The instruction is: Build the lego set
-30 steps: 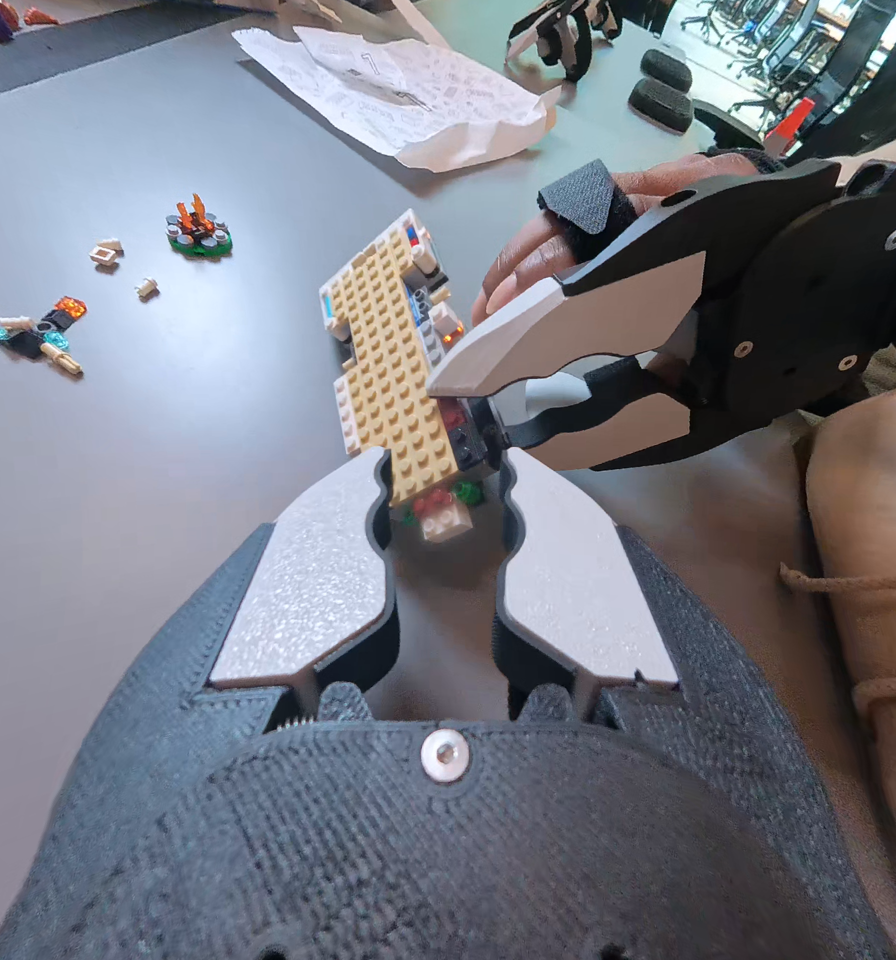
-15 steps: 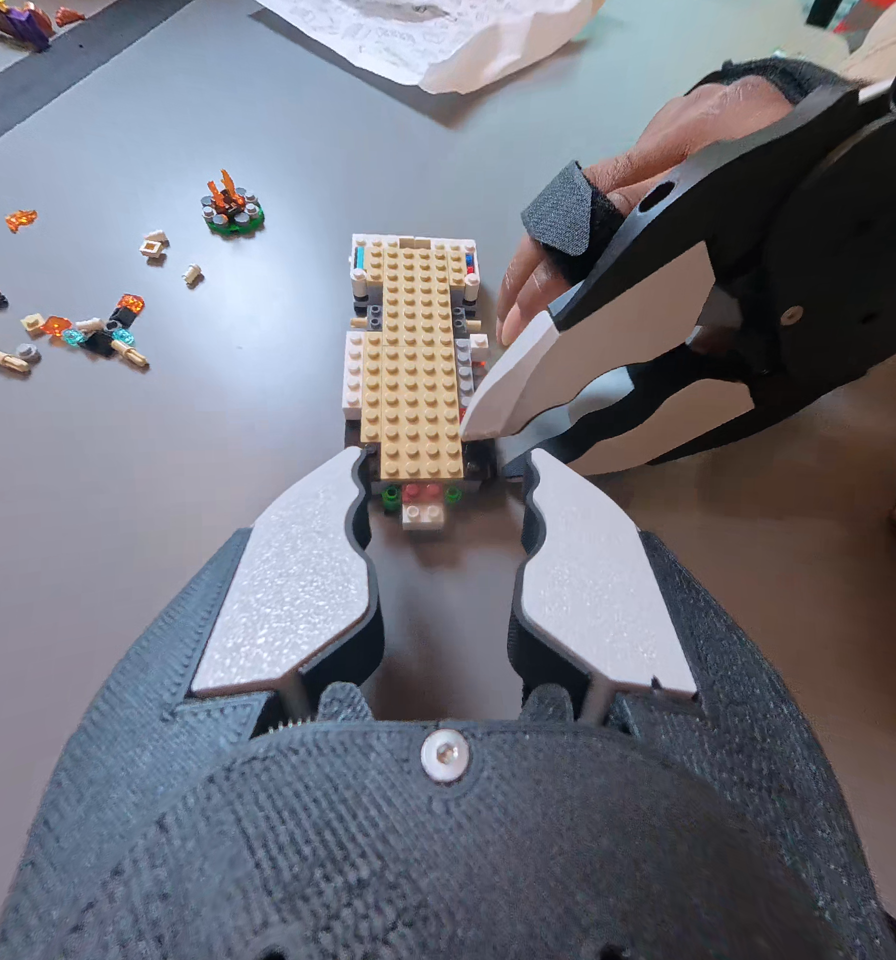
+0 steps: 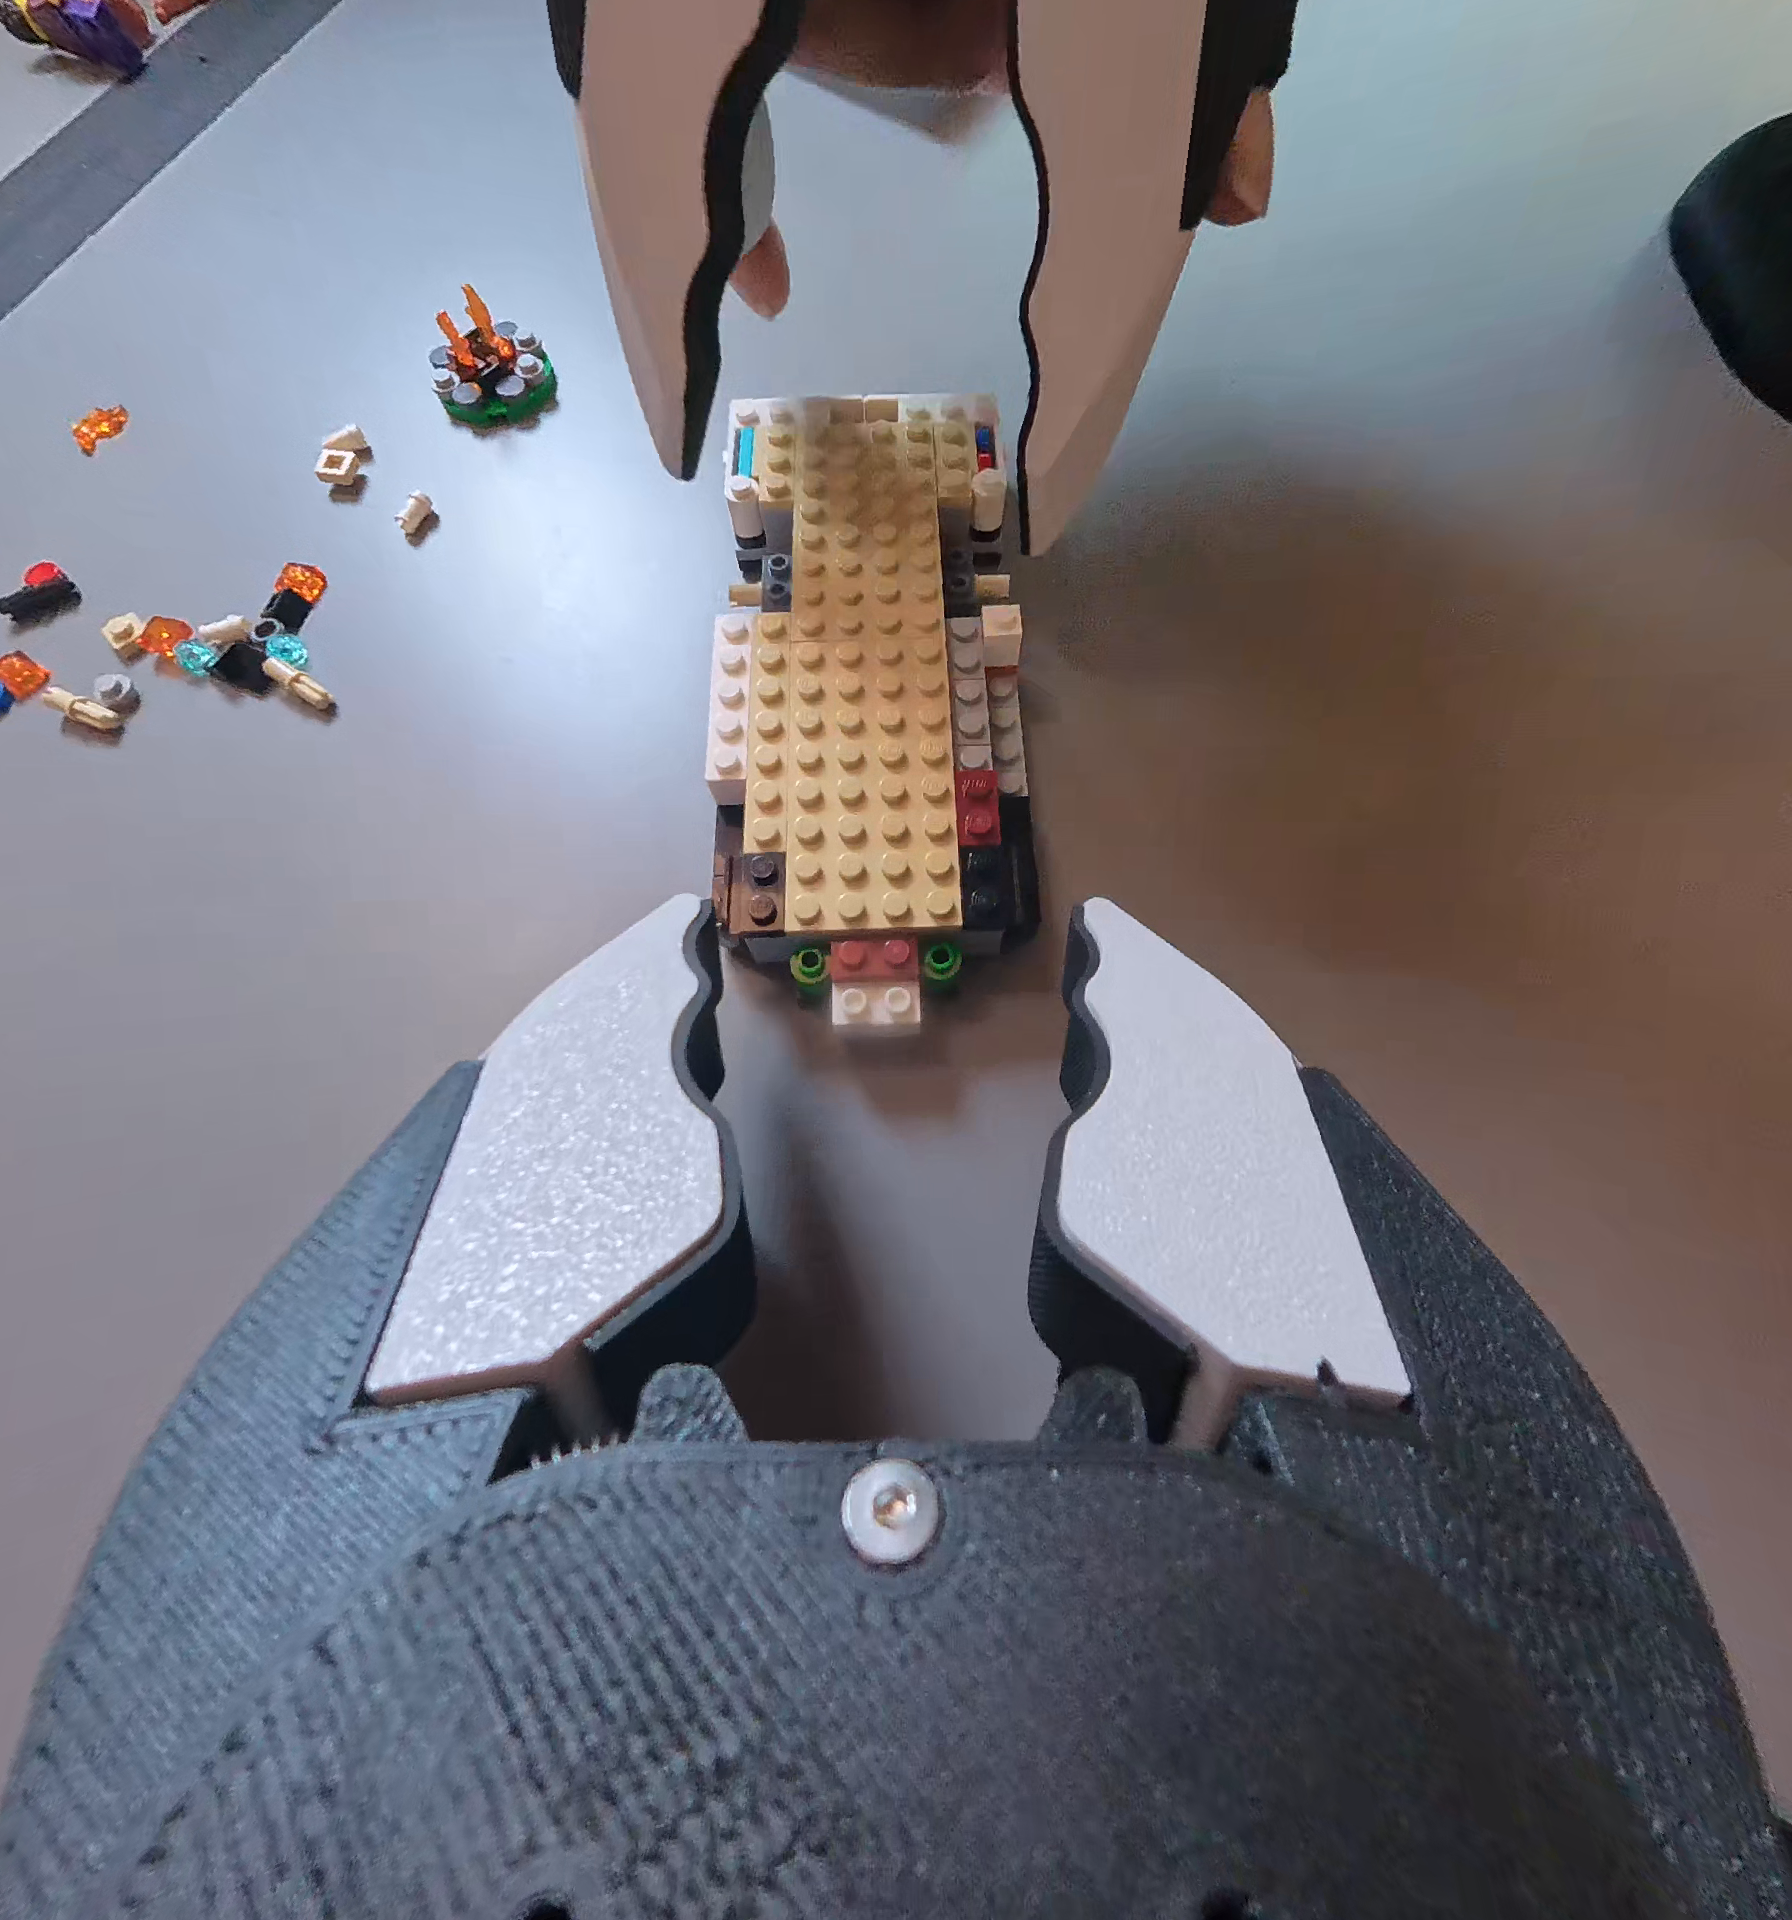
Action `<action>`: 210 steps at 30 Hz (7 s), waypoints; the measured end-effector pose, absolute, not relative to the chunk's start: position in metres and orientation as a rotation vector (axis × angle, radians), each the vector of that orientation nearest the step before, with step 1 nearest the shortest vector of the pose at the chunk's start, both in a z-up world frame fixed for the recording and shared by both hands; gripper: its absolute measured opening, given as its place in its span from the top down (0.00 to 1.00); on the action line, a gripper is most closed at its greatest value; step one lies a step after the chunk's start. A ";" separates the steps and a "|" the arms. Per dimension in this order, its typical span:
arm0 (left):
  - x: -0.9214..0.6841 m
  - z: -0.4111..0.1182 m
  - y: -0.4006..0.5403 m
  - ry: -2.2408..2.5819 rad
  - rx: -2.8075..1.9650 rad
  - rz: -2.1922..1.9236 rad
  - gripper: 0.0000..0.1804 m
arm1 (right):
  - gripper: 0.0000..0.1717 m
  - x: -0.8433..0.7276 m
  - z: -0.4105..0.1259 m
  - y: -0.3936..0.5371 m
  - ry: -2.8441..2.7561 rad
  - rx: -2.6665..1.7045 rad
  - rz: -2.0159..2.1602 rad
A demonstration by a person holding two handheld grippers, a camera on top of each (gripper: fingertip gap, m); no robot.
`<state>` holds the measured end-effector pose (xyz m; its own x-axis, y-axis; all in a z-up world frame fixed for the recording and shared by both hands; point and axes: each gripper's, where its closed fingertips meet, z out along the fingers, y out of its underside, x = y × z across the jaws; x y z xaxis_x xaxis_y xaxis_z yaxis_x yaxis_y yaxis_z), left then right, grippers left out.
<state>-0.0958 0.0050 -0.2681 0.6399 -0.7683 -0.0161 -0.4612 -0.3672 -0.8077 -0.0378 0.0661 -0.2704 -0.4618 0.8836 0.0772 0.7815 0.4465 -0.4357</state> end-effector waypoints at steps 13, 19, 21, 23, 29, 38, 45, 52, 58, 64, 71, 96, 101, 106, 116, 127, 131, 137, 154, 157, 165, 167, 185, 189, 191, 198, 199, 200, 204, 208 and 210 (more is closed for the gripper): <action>-0.094 -0.275 -0.004 1.071 -2.015 -0.464 0.66 | 0.74 -0.035 -0.274 0.030 -2.309 -1.455 0.501; -0.097 -0.273 -0.004 1.070 -2.011 -0.486 0.67 | 0.74 -0.036 -0.247 0.030 -2.112 -1.446 0.656; -0.096 -0.267 -0.003 1.053 -1.986 -0.508 0.67 | 0.73 -0.042 -0.226 0.042 -1.970 -1.439 0.731; -0.097 -0.256 0.000 1.000 -1.946 -0.549 0.69 | 0.72 -0.049 -0.203 0.064 -1.817 -1.436 0.763; -0.120 -0.205 0.018 0.743 -1.730 -0.565 0.93 | 0.76 -0.076 -0.154 0.126 -1.521 -1.364 0.785; -0.176 -0.169 0.040 0.435 -1.557 -0.325 1.00 | 1.00 -0.125 -0.093 0.203 -1.027 -1.241 0.776; -0.184 -0.184 0.047 0.408 -1.585 -0.309 1.00 | 0.98 -0.168 -0.047 0.251 -0.816 -1.207 0.727; -0.188 -0.190 0.051 0.394 -1.607 -0.292 1.00 | 0.96 -0.225 -0.018 0.286 -0.858 -1.206 0.724; -0.186 -0.193 0.051 0.402 -1.618 -0.312 1.00 | 0.96 -0.237 -0.017 0.312 -0.843 -1.231 0.681; -0.181 -0.198 0.051 0.431 -1.632 -0.313 1.00 | 0.96 -0.234 -0.019 0.323 -0.829 -1.256 0.677; -0.179 -0.197 0.049 0.439 -1.638 -0.325 1.00 | 0.96 -0.243 -0.016 0.311 -0.862 -1.241 0.710; -0.184 -0.145 0.034 0.441 -1.540 -0.237 1.00 | 0.83 0.038 -0.159 0.082 -0.887 -1.535 0.828; -0.288 -0.076 0.012 0.362 -1.599 0.054 0.97 | 0.83 0.051 -0.154 0.080 -0.871 -1.490 0.812; -0.439 -0.105 -0.026 0.381 -2.146 0.335 0.91 | 0.83 0.046 -0.162 0.080 -0.896 -1.496 0.848; -0.554 -0.241 -0.116 0.762 -3.163 0.436 0.78 | 0.83 0.034 -0.180 0.079 -0.961 -1.528 0.838; -0.564 -0.281 -0.118 1.013 -3.395 0.348 0.81 | 0.84 0.032 -0.191 0.081 -0.976 -1.565 0.826; -0.565 -0.268 -0.111 1.013 -3.308 0.393 0.81 | 0.84 0.032 -0.191 0.081 -0.984 -1.565 0.826; -0.561 -0.220 -0.083 0.974 -2.950 0.682 0.81 | 0.84 0.031 -0.189 0.078 -0.996 -1.549 0.831; -0.331 -0.121 0.003 1.003 -1.921 0.950 0.81 | 0.85 -0.015 -0.143 0.046 -1.143 -1.361 0.912; -0.291 -0.122 0.020 1.018 -1.848 0.860 0.81 | 0.85 -0.031 -0.131 0.039 -1.165 -1.334 0.968; -0.162 -0.124 0.045 1.008 -1.539 0.542 0.81 | 0.78 -0.070 -0.126 0.032 -1.211 -1.439 1.261; -0.137 -0.125 0.041 1.008 -1.453 0.505 0.81 | 0.77 -0.074 -0.127 0.028 -1.197 -1.463 1.336; -0.080 -0.167 0.028 1.052 -1.459 0.203 0.80 | 0.85 -0.084 -0.169 0.020 -1.390 -1.578 1.202; -0.062 -0.164 0.010 0.984 -1.520 -0.278 0.78 | 0.85 -0.059 -0.165 0.002 -1.615 -1.455 1.232; -0.053 -0.165 0.002 0.988 -1.536 -0.455 0.78 | 0.85 -0.046 -0.167 -0.009 -1.708 -1.404 1.241; -0.021 -0.182 -0.035 1.178 -1.487 -0.686 0.90 | 0.85 -0.026 -0.196 -0.048 -1.933 -1.353 1.263; -0.018 -0.185 -0.038 1.200 -1.488 -0.685 0.90 | 0.85 -0.026 -0.199 -0.051 -1.952 -1.349 1.269; -0.017 -0.186 -0.039 1.210 -1.491 -0.683 0.90 | 0.85 -0.025 -0.201 -0.052 -1.968 -1.343 1.270; -0.019 -0.184 -0.040 1.208 -1.478 -0.685 0.88 | 0.85 -0.024 -0.195 -0.053 -1.979 -1.323 1.310; -0.022 -0.181 -0.041 1.192 -1.478 -0.729 0.81 | 0.85 -0.022 -0.188 -0.057 -1.999 -1.282 1.343; -0.020 -0.185 -0.046 1.226 -1.480 -0.750 0.84 | 0.85 -0.023 -0.189 -0.059 -2.009 -1.278 1.337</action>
